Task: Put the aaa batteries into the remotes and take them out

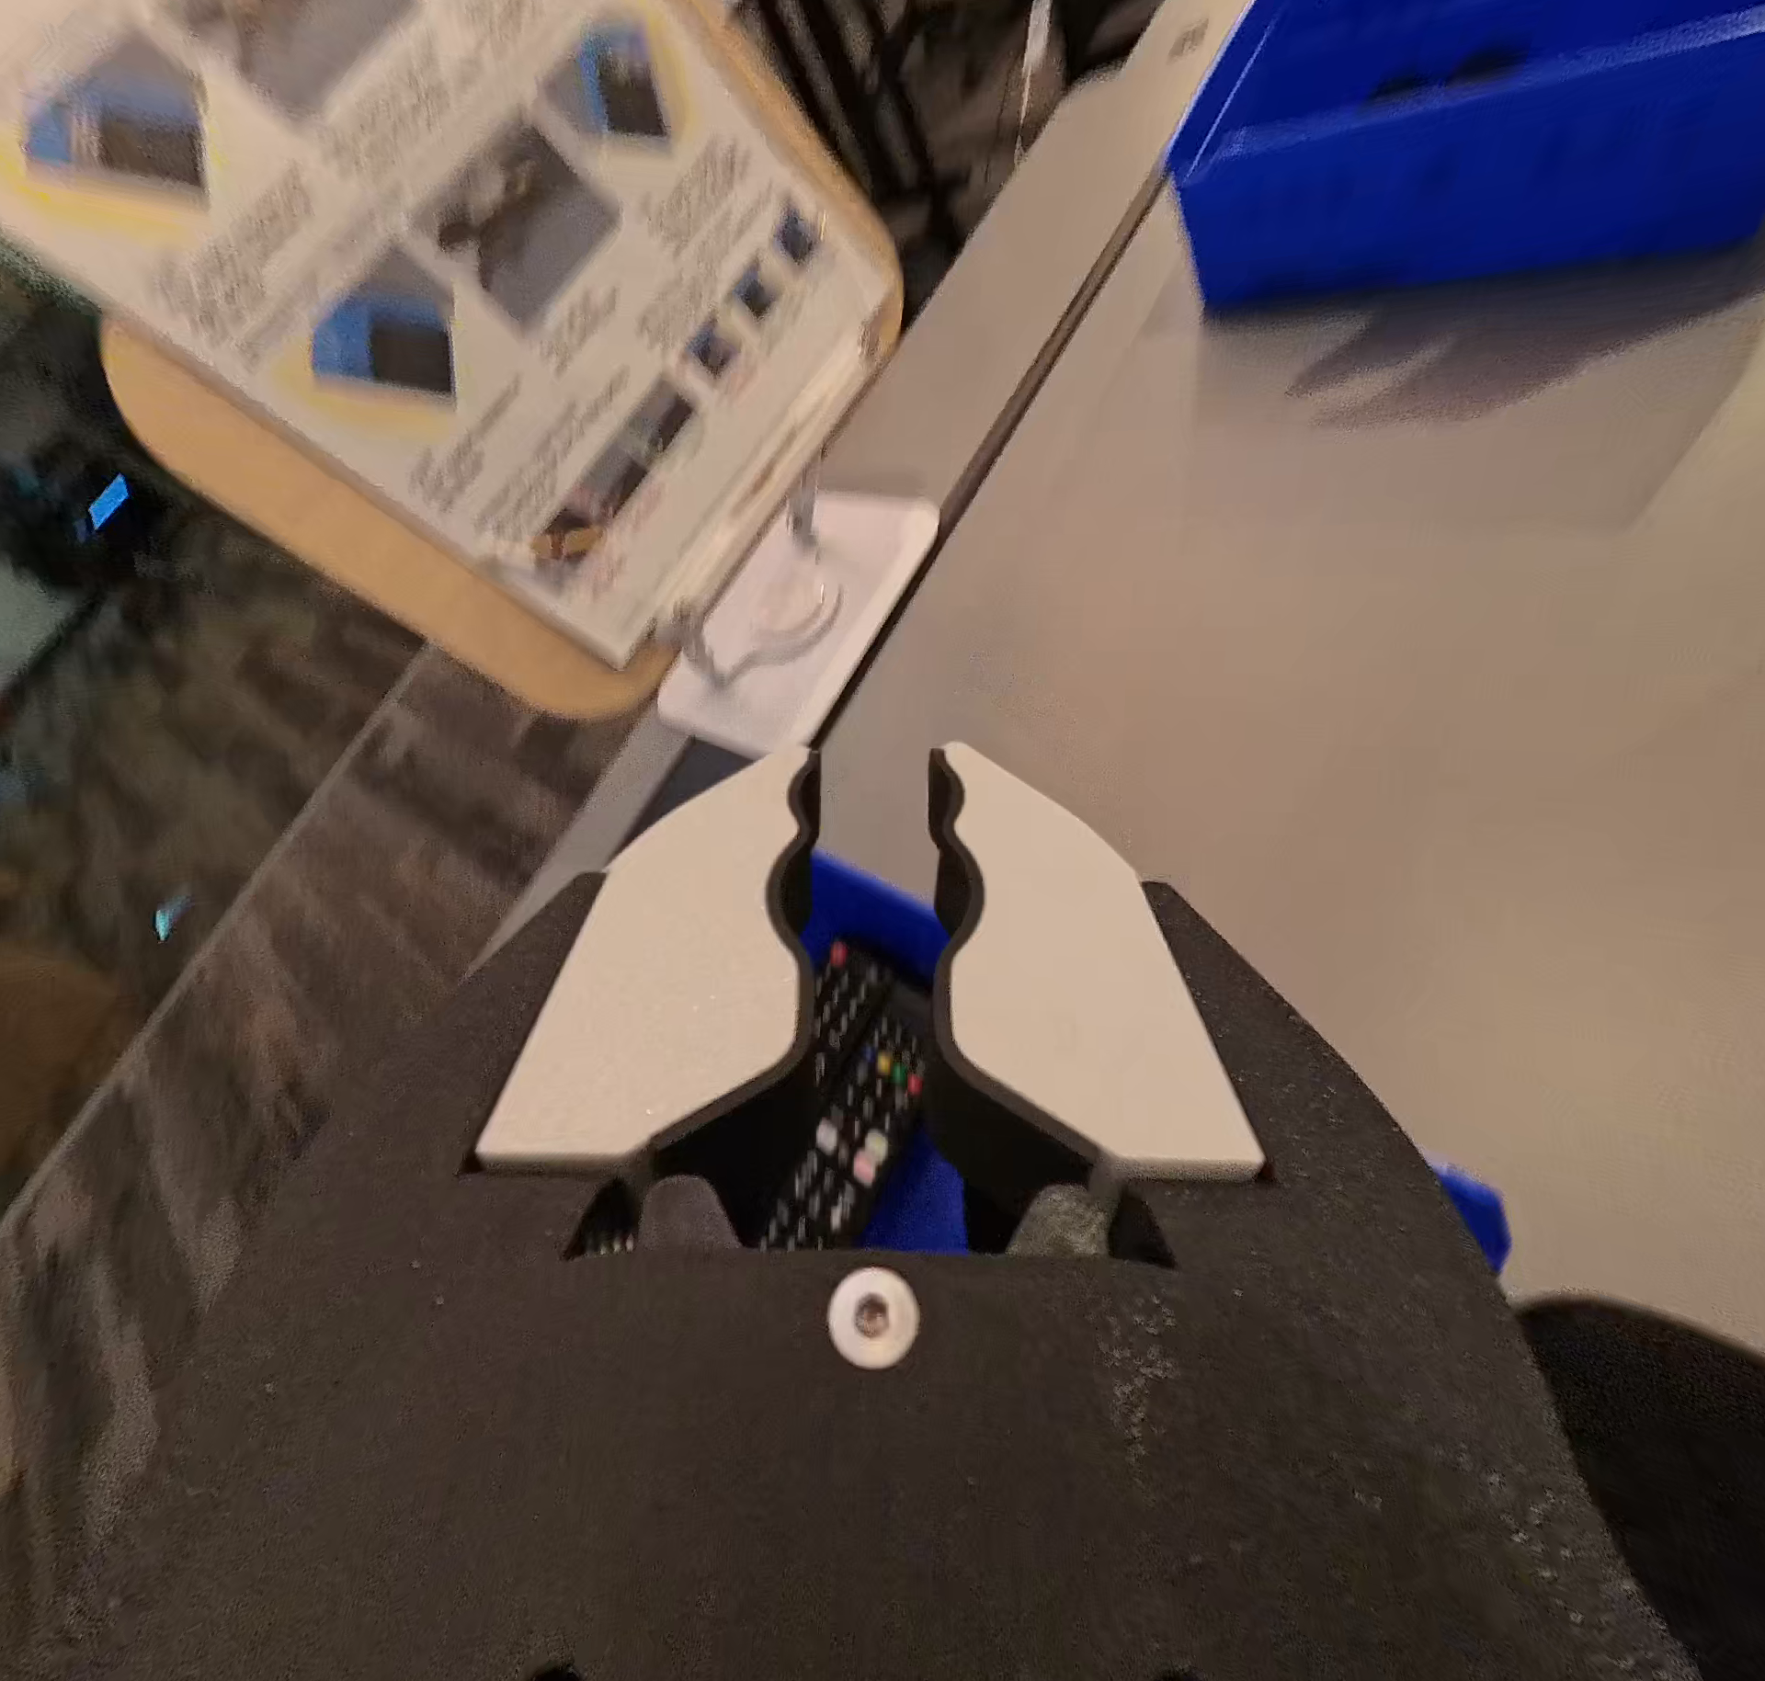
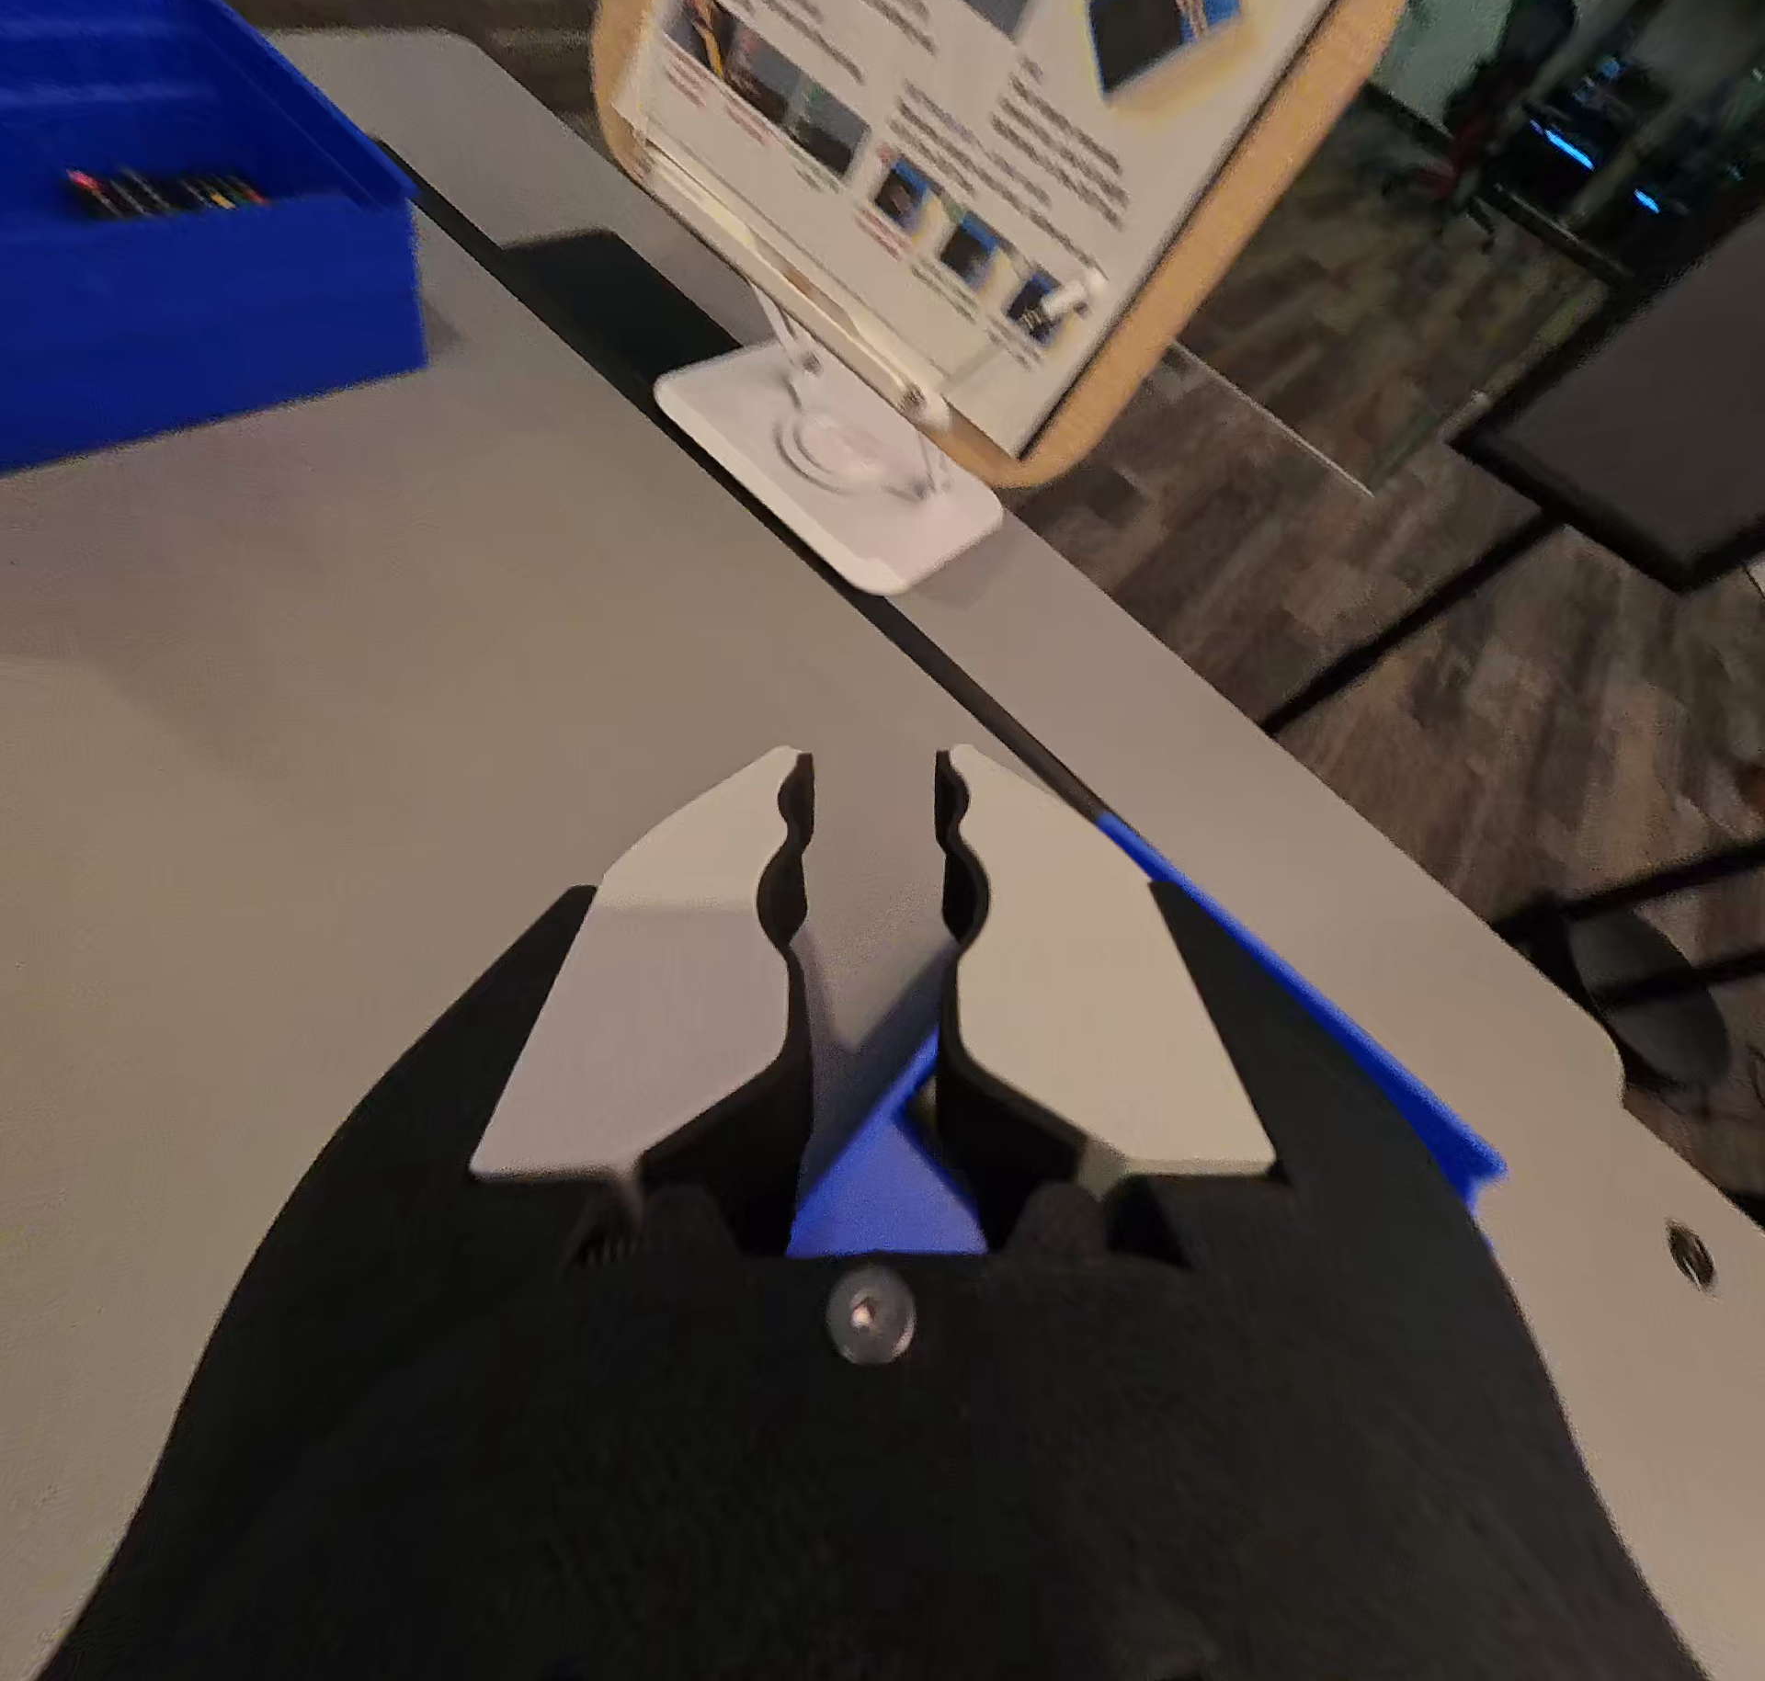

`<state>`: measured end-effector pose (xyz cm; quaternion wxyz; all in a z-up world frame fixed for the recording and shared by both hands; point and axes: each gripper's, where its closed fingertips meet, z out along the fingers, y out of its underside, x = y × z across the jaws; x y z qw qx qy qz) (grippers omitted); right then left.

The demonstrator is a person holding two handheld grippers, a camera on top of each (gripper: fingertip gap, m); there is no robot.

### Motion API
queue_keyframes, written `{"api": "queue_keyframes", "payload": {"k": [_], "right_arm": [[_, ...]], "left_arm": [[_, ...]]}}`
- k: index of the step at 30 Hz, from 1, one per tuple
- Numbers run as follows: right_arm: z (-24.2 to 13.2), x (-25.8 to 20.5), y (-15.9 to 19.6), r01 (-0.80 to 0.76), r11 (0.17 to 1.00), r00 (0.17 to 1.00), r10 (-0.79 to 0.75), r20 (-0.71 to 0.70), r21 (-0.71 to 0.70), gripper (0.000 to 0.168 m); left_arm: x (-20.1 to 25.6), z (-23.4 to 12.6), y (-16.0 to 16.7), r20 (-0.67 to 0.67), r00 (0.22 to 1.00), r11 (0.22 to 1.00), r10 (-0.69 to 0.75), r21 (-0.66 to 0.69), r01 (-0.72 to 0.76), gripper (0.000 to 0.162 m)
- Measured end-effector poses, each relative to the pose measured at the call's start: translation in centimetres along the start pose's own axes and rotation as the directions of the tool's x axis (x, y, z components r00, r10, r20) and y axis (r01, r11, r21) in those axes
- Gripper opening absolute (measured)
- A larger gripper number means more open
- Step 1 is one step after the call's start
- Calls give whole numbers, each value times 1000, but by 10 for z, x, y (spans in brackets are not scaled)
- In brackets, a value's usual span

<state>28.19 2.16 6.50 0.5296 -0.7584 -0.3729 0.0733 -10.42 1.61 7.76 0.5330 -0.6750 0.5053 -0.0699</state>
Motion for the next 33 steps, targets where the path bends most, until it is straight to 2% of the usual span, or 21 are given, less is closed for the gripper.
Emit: {"api": "queue_keyframes", "payload": {"k": [3,8,10,17,22,24,26,33], "right_arm": [[8,-12,-26,19,998,998,-23,57,60,27],[8,-26,-45,-48,986,987,22,156,162,29],[7,-31,-40,-58,986,982,27,186,159,28],[1,-27,-19,-97,988,977,72,199,121,29],[4,-23,-18,-123,985,974,96,203,122,29],[8,-24,-17,-125,986,974,100,205,112,29],[12,-26,-14,-122,988,973,101,205,93,29],[21,-33,-9,-76,996,977,64,202,49,30]], "left_arm": [[0,0,47,-48,998,981,33,-189,-41,21],[19,18,126,-256,959,888,126,-403,-224,28],[17,29,151,-297,948,865,111,-441,-239,35],[9,51,207,-391,919,838,41,-488,-245,40],[0,60,230,-412,911,772,30,-569,-283,50],[5,62,236,-455,890,748,12,-587,-310,42],[4,67,241,-466,884,727,31,-596,-340,44],[2,79,241,-471,882,736,24,-588,-334,46]]}}
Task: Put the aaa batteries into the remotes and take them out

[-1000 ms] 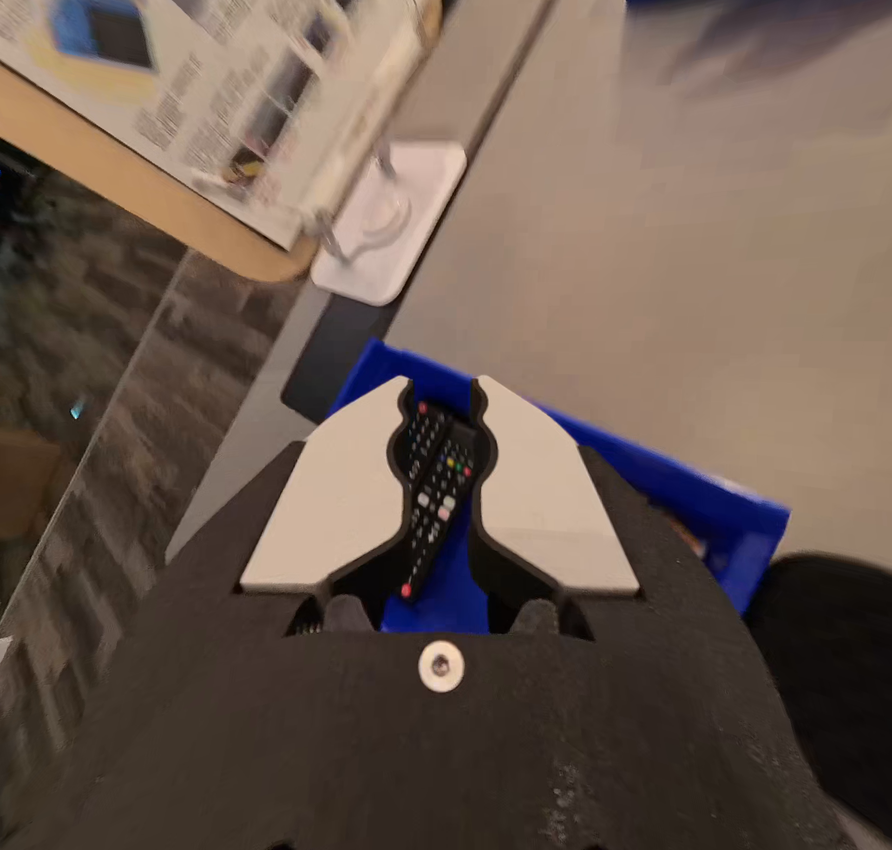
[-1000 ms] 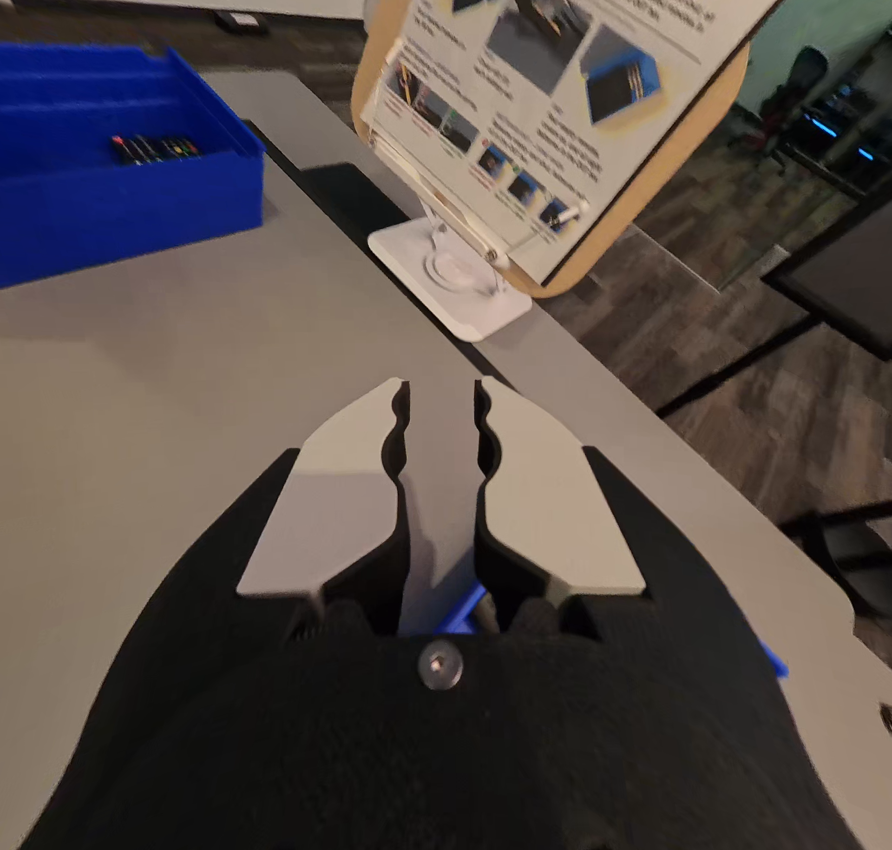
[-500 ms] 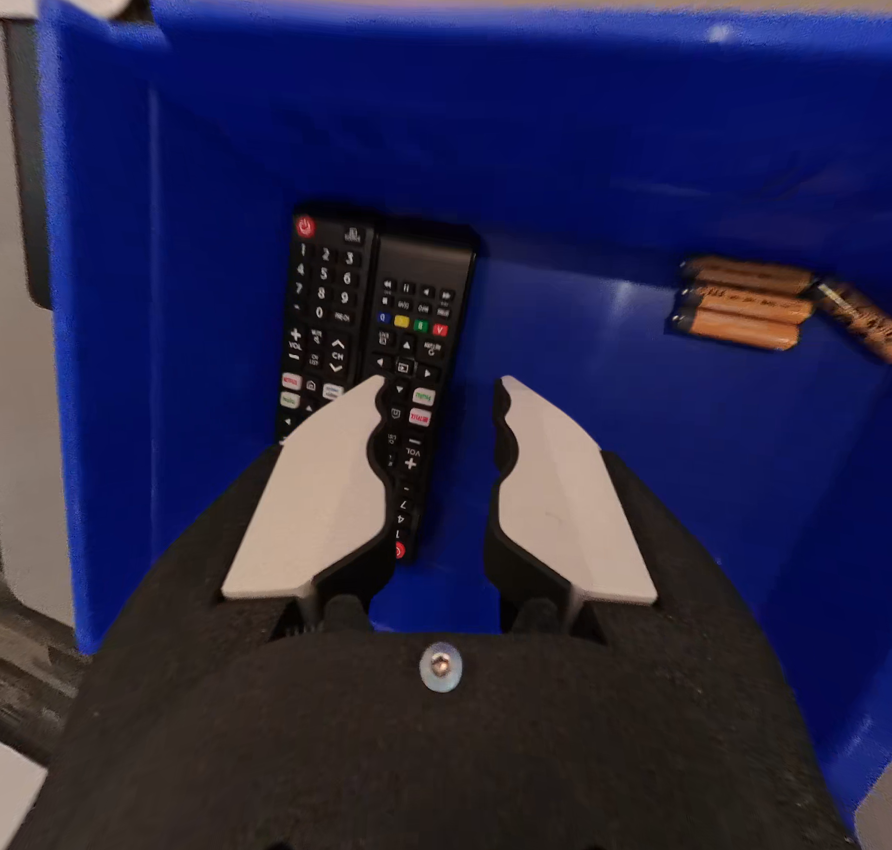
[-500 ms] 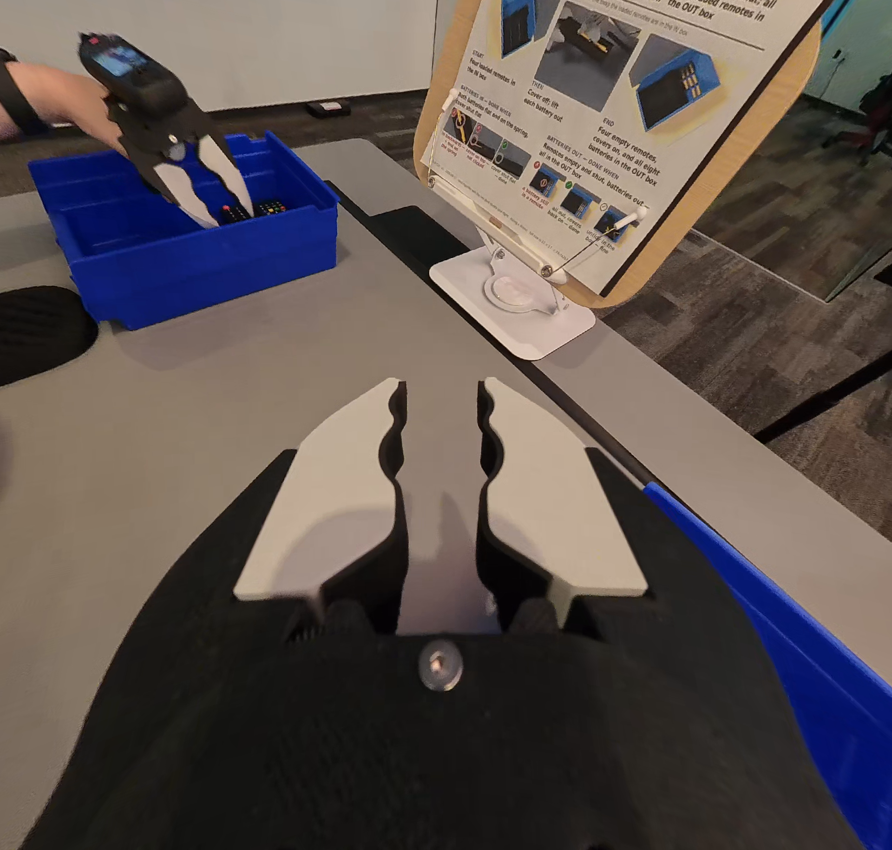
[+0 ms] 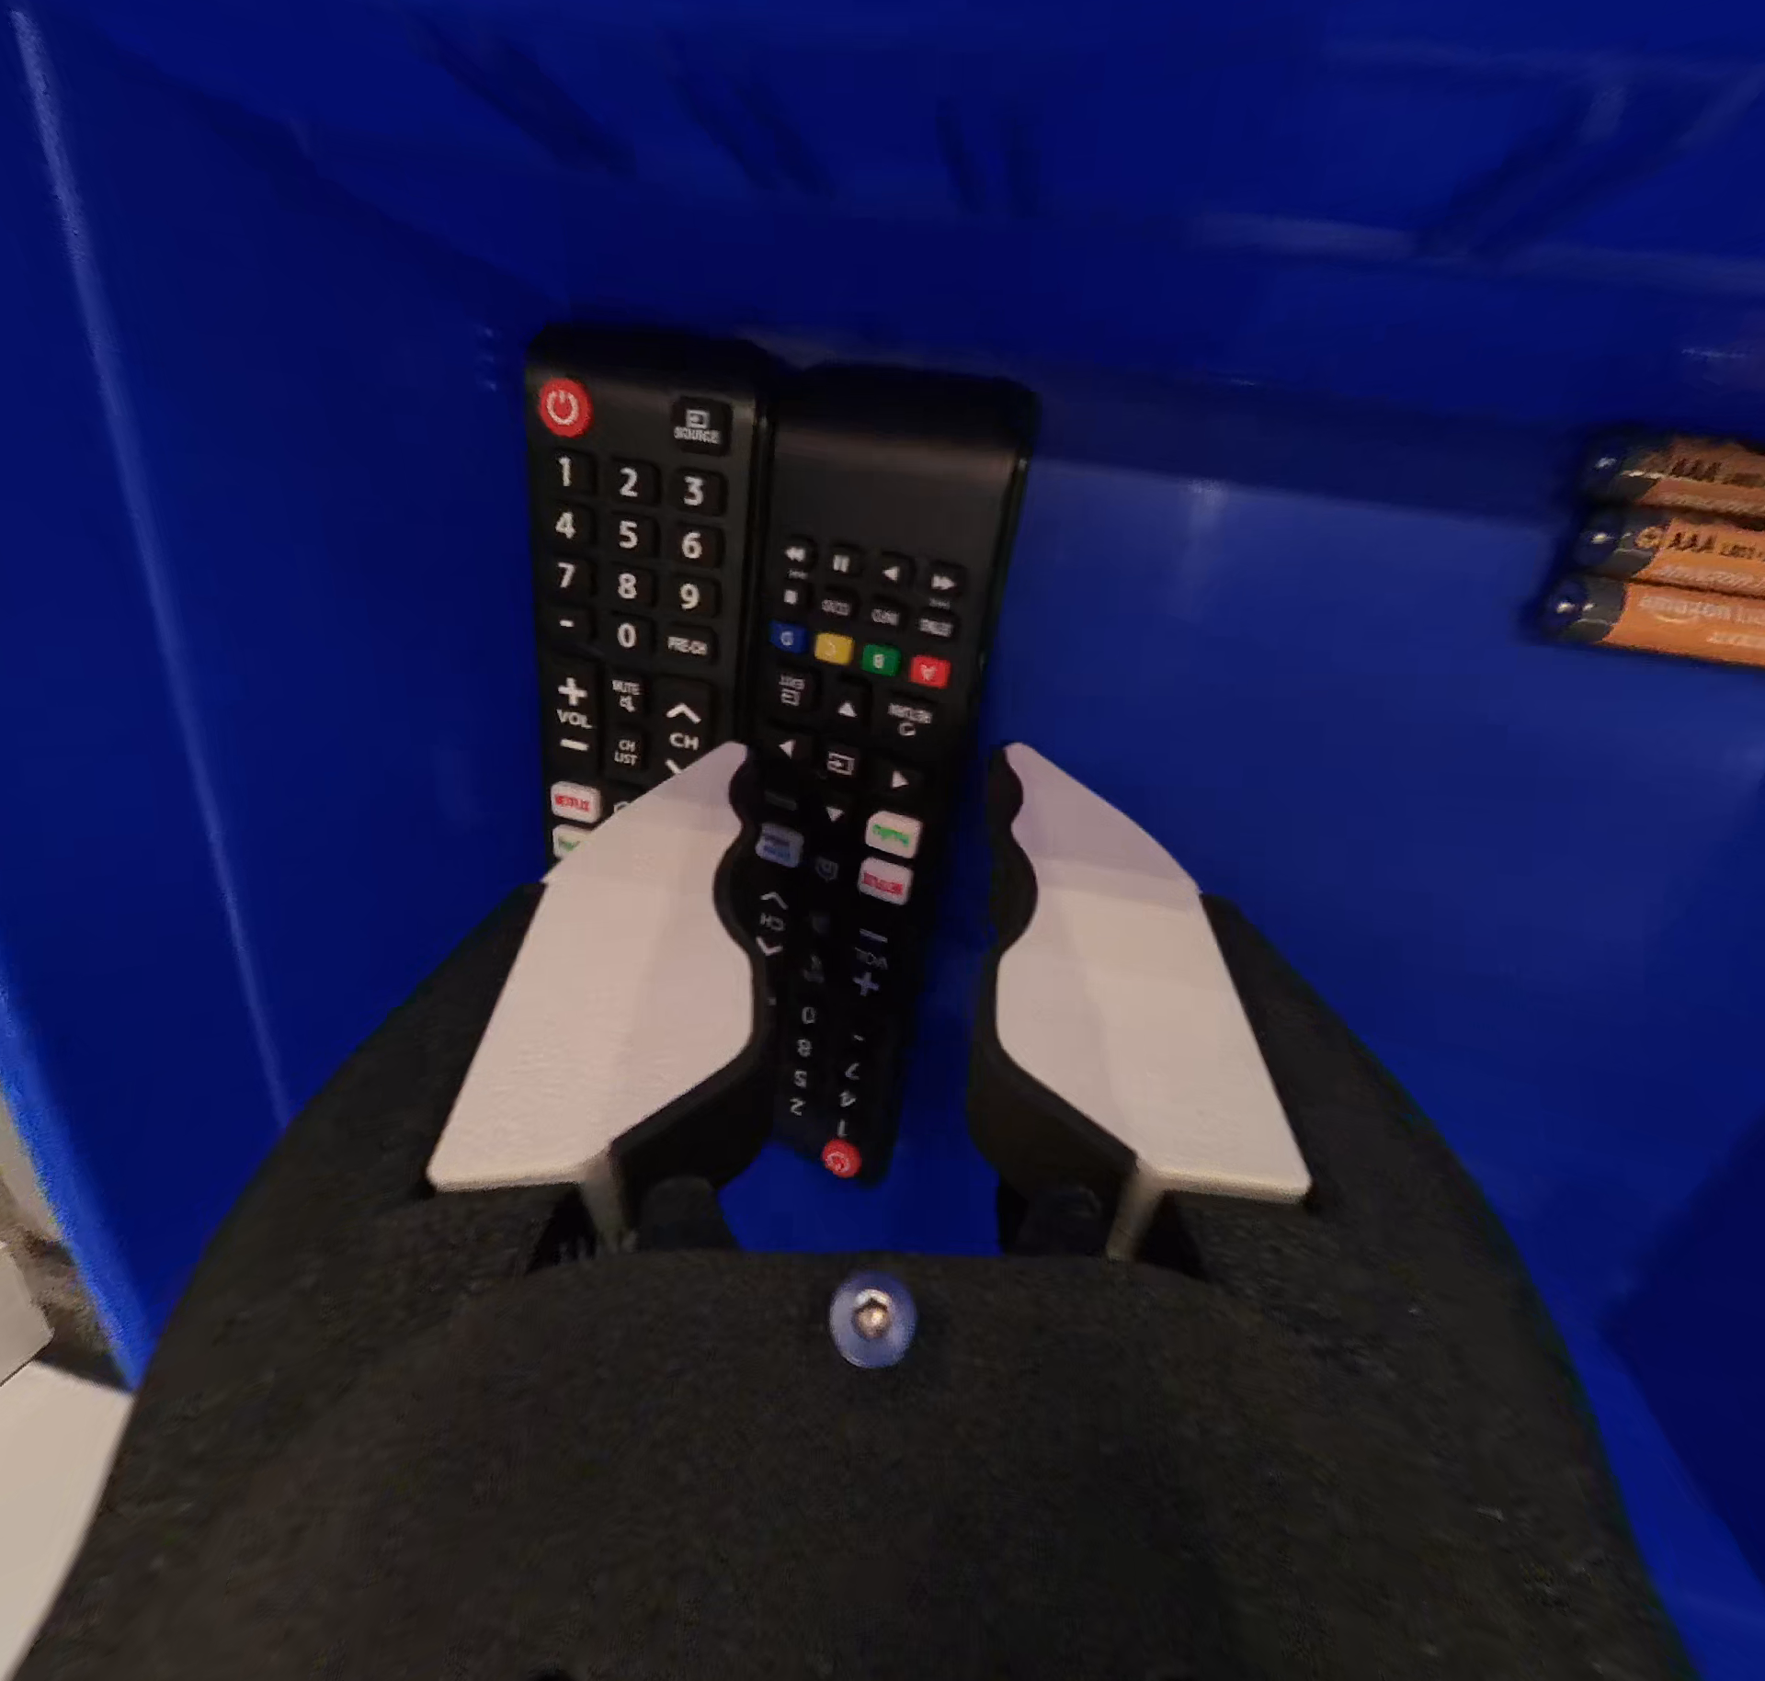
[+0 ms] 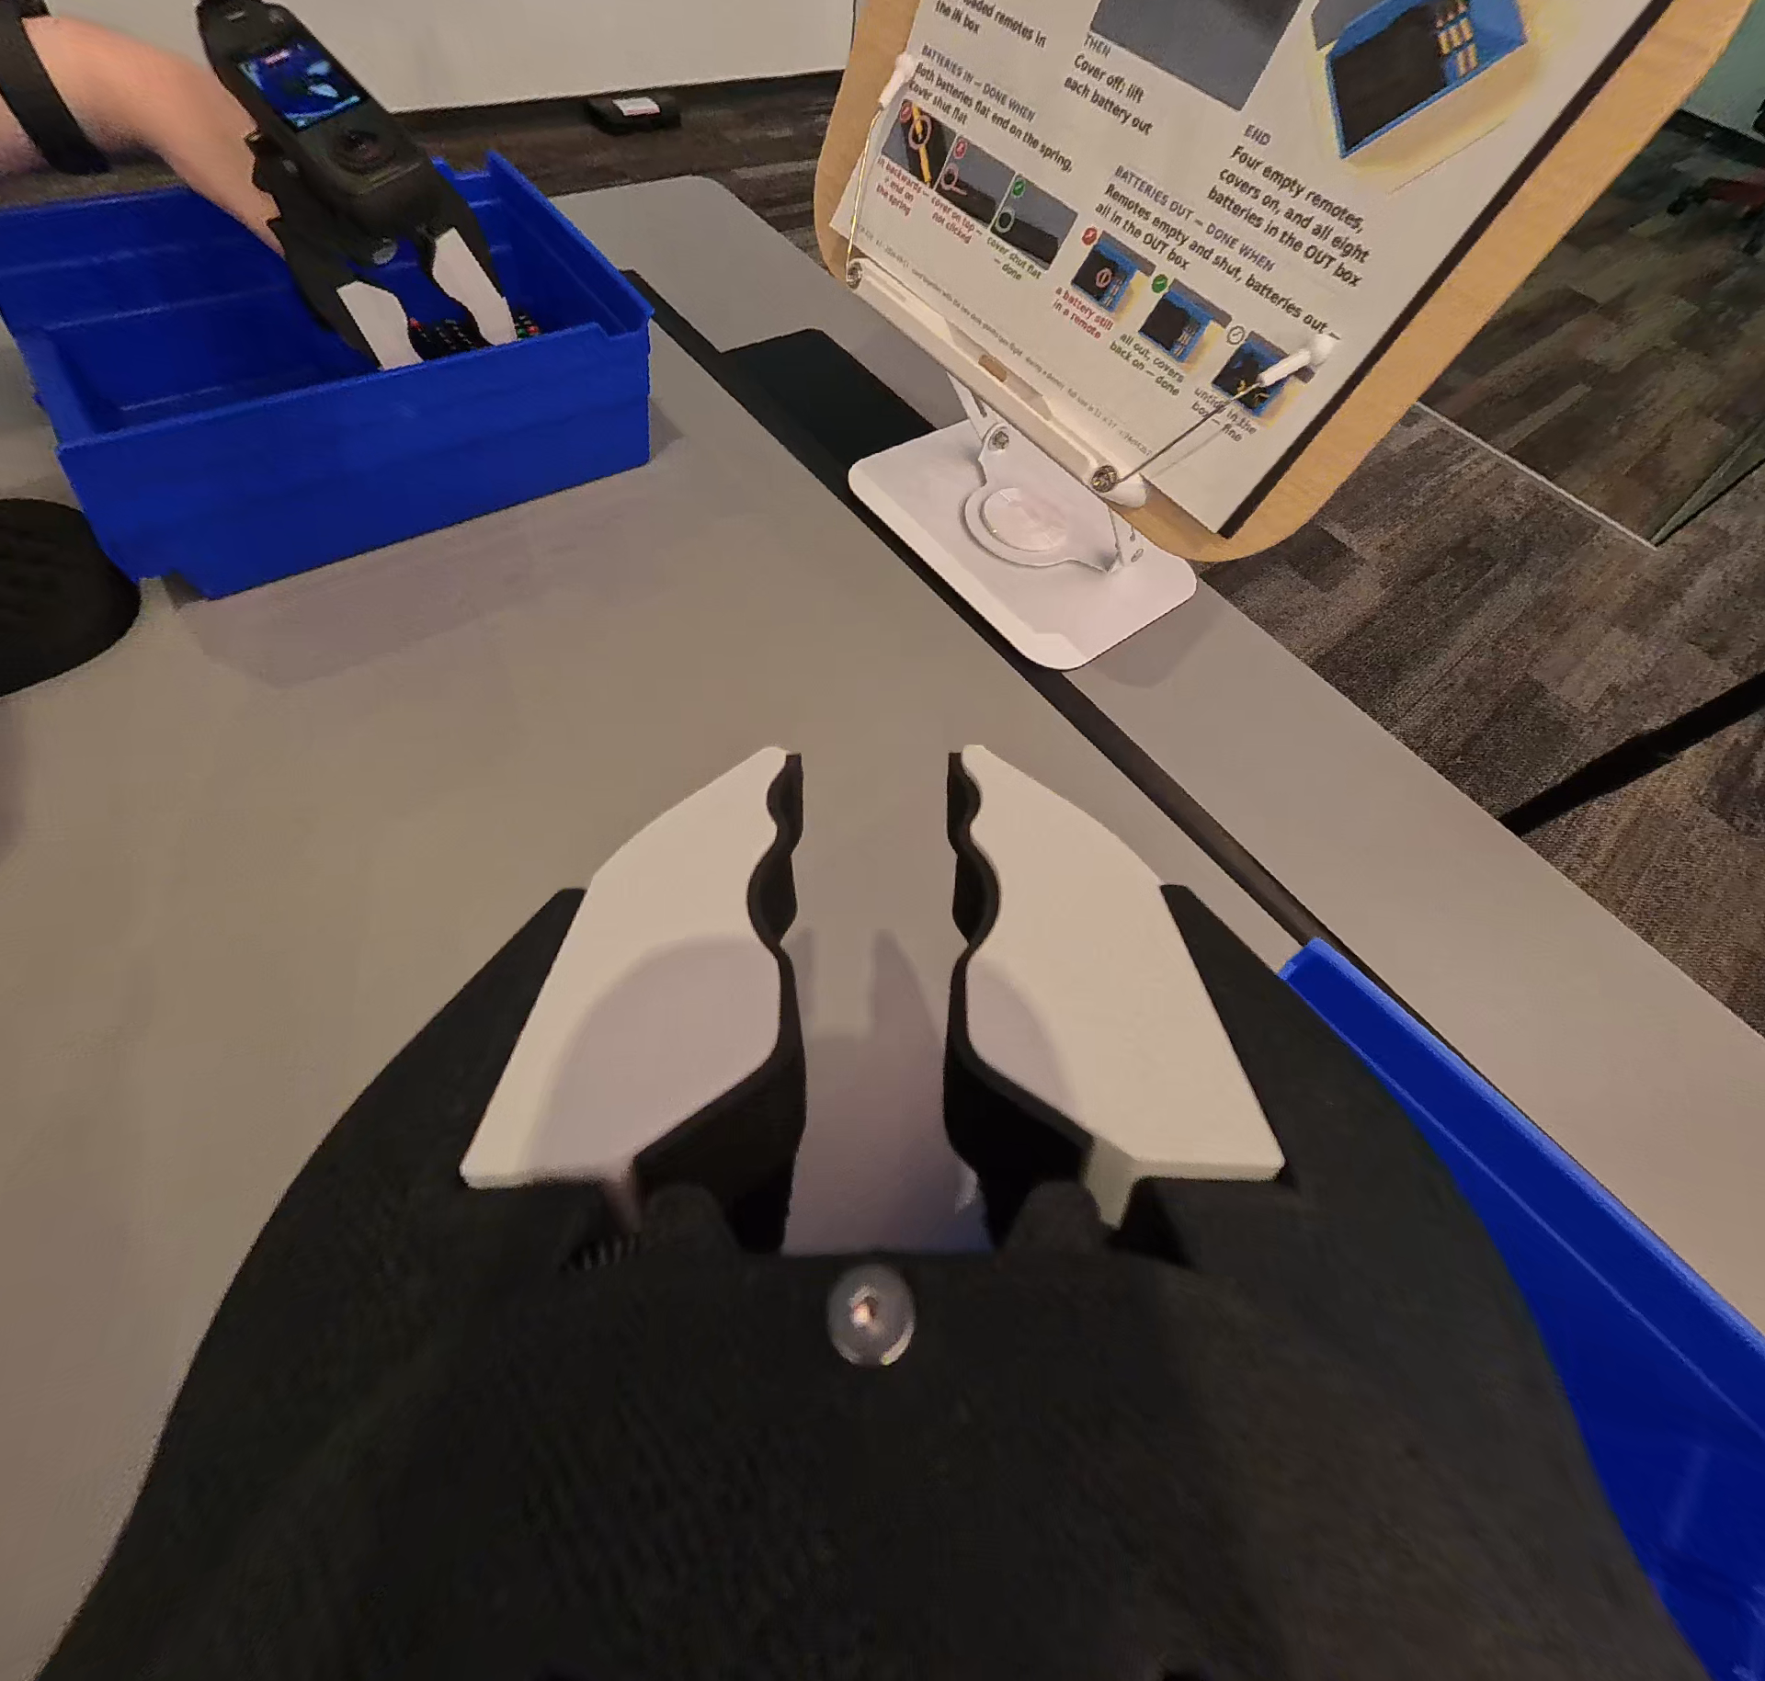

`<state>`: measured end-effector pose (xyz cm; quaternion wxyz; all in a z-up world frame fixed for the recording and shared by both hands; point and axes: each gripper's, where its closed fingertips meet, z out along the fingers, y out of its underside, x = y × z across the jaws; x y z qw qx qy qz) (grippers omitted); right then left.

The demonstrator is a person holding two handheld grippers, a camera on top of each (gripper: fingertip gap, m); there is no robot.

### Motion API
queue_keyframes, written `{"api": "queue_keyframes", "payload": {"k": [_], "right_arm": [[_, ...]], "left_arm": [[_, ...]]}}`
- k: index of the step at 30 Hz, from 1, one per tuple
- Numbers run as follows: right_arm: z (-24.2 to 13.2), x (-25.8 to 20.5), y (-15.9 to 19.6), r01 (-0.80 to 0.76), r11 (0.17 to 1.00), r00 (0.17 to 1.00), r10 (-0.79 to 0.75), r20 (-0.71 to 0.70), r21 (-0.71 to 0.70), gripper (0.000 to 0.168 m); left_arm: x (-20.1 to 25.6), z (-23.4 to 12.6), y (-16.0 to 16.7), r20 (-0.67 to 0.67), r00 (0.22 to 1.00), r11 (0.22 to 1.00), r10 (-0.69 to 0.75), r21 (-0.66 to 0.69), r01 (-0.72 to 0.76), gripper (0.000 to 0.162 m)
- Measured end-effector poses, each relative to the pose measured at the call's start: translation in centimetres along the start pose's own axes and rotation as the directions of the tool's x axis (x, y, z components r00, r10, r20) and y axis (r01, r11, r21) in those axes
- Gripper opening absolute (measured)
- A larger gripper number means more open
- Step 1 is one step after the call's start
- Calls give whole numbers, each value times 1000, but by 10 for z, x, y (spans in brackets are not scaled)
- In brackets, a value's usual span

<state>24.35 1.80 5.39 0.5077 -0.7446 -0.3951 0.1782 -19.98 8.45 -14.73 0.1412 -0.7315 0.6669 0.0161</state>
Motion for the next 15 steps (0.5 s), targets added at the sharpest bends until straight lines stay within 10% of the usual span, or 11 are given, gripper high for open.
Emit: {"api": "queue_keyframes", "payload": {"k": [15], "right_arm": [[9,-2,12,25,998,999,-24,27,-60,31]], "left_arm": [[18,4,3,-90,996,998,18,-66,-24,45]]}}
